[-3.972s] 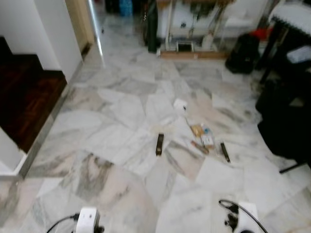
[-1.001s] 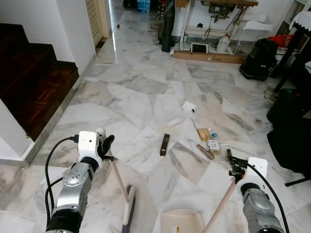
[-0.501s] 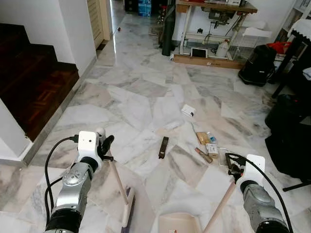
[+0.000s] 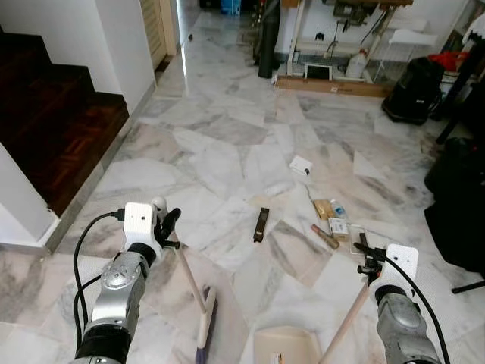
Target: Sweep floor
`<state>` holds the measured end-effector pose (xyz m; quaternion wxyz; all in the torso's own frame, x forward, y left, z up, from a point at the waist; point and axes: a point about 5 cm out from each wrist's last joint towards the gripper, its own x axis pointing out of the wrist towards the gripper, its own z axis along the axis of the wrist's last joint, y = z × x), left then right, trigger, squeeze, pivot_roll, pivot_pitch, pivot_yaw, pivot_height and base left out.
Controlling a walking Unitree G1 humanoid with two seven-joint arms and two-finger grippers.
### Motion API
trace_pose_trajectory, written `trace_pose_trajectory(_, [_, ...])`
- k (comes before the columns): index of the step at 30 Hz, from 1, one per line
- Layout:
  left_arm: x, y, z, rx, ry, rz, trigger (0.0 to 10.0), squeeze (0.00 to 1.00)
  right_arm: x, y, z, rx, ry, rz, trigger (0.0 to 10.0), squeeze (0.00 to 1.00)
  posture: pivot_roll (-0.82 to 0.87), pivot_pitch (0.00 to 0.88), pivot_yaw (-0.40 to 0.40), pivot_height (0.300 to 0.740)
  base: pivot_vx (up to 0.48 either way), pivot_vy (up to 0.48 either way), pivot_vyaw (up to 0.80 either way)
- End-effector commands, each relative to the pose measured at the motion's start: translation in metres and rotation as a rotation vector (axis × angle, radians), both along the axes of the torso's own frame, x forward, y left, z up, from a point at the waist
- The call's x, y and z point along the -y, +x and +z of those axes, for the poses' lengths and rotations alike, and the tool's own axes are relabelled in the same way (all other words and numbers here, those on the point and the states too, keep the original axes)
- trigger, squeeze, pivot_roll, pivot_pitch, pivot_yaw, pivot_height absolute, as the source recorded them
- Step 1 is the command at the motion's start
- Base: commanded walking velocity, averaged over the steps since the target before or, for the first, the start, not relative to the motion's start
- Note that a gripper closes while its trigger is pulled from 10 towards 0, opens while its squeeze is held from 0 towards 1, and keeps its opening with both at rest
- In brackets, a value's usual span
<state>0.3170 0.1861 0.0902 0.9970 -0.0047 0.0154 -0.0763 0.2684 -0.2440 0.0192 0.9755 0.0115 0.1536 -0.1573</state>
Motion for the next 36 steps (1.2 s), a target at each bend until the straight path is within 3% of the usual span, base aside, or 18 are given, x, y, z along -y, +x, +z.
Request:
trace_pose_trajectory(1, [-0.001,0.001,0.007,0.041,0.024,0.011,10.0,0.0,0.006,0.001,0.01,0.075,-0.013,-0.042,10.0,0.0,-0.09,0.066,-0.033,0.74,0.0,0.0,0.0])
trace_pose_trajectory(7, [0.007,0.002,0.015,0.088,0.047,-0.014,10.0,0.0,0.001,0.004,0.025,0.199,-0.035,-0.02,10.0,0.0,-0.09,0.066,-0.03,0.74,0.0,0.0,0.0])
trace_pose_trajectory(12, [0.009,0.002,0.016,0.095,0.045,-0.014,10.0,0.0,-0.003,0.006,0.031,0.243,-0.059,-0.005,10.0,0.0,-0.09,0.066,-0.031,0.74,0.0,0.0,0.0])
trace_pose_trajectory(30, [0.007,0.0,0.016,0.119,0.029,0.055,10.0,0.0,-0.014,0.01,0.03,0.256,-0.035,0.016,10.0,0.0,-0.09,0.038,-0.03,0.74,0.0,0.0,0.0])
trace_pose_trajectory(36, [0.004,0.001,0.017,0.121,0.016,0.076,10.0,0.0,-0.016,0.009,0.029,0.256,-0.033,0.02,10.0,0.0,-0.09,0.016,-0.027,0.74,0.251,0.0,0.0])
